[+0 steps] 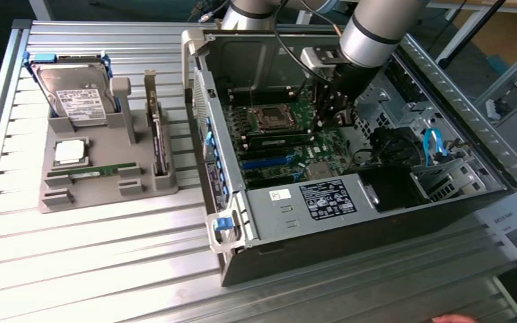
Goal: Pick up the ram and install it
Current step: 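Press down the ram until it locks into place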
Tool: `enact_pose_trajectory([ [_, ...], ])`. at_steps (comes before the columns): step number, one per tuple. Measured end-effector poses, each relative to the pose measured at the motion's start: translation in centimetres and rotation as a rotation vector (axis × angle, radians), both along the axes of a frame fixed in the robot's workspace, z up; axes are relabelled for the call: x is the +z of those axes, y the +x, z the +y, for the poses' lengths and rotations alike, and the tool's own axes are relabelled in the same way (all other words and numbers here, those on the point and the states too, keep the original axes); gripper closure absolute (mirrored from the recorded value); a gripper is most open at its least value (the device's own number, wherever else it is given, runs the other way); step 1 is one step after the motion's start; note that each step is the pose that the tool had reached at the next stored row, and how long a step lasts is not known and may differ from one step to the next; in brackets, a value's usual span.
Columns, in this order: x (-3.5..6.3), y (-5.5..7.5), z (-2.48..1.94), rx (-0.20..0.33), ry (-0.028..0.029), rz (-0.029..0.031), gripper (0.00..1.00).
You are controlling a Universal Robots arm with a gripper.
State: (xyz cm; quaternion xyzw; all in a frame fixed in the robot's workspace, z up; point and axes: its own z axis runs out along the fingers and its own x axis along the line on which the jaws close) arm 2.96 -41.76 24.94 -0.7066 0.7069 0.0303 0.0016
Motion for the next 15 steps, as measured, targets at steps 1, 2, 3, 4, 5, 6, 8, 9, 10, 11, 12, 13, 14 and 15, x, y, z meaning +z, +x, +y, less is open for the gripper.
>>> enact_pose_trajectory([
  [1, 0.05, 0.0, 0.0, 0.0, 0.0001, 0.0, 0.9],
  [2, 0.07, 0.0, 0.0, 0.0, 0.0003, -0.0001, 0.9],
  [3, 0.08, 0.0, 0.0, 0.0, 0.0003, -0.0001, 0.9],
  [4, 0.08, 0.0, 0.0, 0.0, 0.0002, -0.0001, 0.9],
  [5, 0.08, 0.0, 0.0, 0.0, 0.0002, -0.0001, 0.9],
  [6, 0.08, 0.0, 0.0, 0.0, 0.0002, 0.0, 0.9],
  [8, 0.09, -0.01, 0.0, 0.0, 0.0, 0.0, 0.9],
  [9, 0.09, -0.06, 0.0, 0.0, 0.0, 0.0, 0.9],
  [10, 0.09, -0.14, 0.0, 0.0, -0.0001, 0.0, 0.9],
  [11, 0.09, -0.25, 0.0, 0.0, -0.0001, 0.0, 0.9],
  [12, 0.09, -0.37, 0.0, 0.0, 0.0001, 0.0, 0.9],
  [13, 0.09, -0.51, 0.0, 0.0, 0.0, 0.0, 0.9],
  [14, 0.09, -0.64, 0.0, 0.0, 0.0001, 0.0, 0.9],
  [15, 0.09, -0.77, 0.0, 0.0, 0.0001, 0.0, 0.9],
])
